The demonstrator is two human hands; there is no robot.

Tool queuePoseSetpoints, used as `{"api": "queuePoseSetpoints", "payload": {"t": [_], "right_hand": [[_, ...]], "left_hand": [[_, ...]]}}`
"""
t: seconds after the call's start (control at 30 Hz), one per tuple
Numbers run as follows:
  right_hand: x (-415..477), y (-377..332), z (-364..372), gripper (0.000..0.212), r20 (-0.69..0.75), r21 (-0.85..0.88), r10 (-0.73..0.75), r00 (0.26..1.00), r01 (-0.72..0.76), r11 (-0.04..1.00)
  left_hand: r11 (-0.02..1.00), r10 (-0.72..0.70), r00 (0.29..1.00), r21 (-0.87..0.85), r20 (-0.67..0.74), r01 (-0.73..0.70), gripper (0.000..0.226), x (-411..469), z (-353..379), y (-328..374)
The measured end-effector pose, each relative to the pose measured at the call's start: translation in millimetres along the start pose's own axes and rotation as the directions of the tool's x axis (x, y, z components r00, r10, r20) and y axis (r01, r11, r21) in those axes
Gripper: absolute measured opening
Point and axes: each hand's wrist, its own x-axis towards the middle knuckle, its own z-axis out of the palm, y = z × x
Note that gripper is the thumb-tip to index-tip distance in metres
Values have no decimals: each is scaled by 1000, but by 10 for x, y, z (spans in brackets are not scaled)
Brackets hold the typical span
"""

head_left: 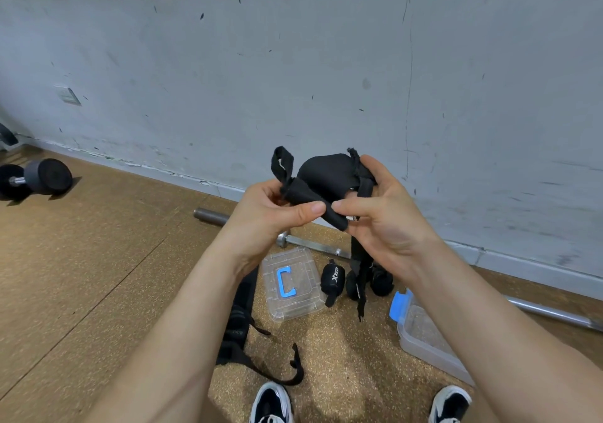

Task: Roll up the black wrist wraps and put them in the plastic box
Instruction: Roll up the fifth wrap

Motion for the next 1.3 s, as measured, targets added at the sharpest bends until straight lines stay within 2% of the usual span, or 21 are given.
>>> {"api": "queuePoseSetpoints", "payload": {"t": [0.13,0.27,0.37,0.43,0.5,0.57,0.67,0.73,0.93,1.07,1.2,1.3], "right_hand": [[-1,17,3,90,-31,6,-11,999,12,1000],[-25,21,44,83,-29,-11,-48,998,48,999],[-49,35,70,84,7,-79,-89,996,90,993],[-56,37,80,85,7,-115,-94,996,95,989],[-50,26,74,83,-7,-118,-90,996,89,989],[-48,-7,52,83,-7,-81,-78,997,77,994],[-56,-68,24,85,0,4,-34,999,34,999],[-62,-86,17,86,2,50,-6,1000,6,999],[-57,-54,22,81,31,112,35,999,-38,993],[-53,-44,10,66,26,98,30,999,-33,995],[-30,-3,6,87,-13,82,12,1000,-11,997],[-11,55,41,90,-21,41,-16,1000,17,999]], "left_hand": [[999,-11,999,-40,-40,10,21,2,17,47],[993,-35,990,-112,-133,20,26,22,107,37],[986,-63,983,-160,-175,35,47,24,146,33],[980,-89,979,-190,-186,53,40,16,173,44],[959,-156,979,-256,-128,119,31,-10,175,67],[929,-203,979,-313,23,200,31,-25,112,64],[904,-139,957,-362,256,228,48,-47,-1,54],[910,-95,954,-364,285,200,55,-39,-43,45],[942,-60,973,-311,224,129,56,1,-49,23],[966,-45,985,-243,165,84,62,-10,-8,20],[986,-75,993,-140,87,87,43,-10,-7,23],[992,-102,995,-81,5,102,55,-31,18,58]]}}
